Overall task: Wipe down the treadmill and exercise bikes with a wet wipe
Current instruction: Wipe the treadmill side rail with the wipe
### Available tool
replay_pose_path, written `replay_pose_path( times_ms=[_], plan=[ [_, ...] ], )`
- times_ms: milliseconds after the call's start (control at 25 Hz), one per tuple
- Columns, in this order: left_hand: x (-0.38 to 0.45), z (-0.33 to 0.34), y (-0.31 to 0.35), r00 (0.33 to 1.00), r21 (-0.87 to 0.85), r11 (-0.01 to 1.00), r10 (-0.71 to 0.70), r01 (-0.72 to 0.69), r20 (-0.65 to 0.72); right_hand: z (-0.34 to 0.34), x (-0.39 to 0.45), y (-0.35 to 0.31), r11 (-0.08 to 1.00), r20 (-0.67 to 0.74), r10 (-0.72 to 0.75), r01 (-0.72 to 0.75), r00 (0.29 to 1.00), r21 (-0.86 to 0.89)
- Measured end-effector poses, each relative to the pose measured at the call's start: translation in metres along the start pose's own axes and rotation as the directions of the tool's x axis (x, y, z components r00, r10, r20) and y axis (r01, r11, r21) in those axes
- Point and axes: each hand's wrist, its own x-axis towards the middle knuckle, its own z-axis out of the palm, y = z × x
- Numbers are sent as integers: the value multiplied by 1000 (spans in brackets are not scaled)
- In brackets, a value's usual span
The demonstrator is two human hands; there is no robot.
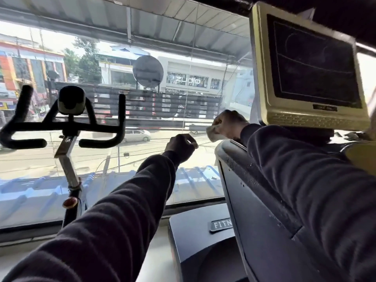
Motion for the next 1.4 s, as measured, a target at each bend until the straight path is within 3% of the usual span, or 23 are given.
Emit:
replay_pose_path(
  times_ms=[360,560,760,920,1240,1400],
  plan=[
    [118,68,-7,974,-142,979,165,-143,157,6,64,42,968,24,184,-177,983,-176],
    [184,104,-11,911,-276,941,277,-193,305,16,92,58,852,22,420,-385,907,-356],
    [207,123,-9,837,-406,893,365,-192,407,20,93,63,772,-45,526,-498,849,-395],
    [210,141,-9,798,-428,885,389,-184,461,29,89,69,753,-47,553,-523,832,-398],
    [218,162,-1,794,-437,877,407,-201,452,38,106,89,785,-106,431,-430,896,-446],
    [225,178,-3,779,-455,873,406,-176,478,46,110,94,770,91,518,-417,851,-484]
  ],
)
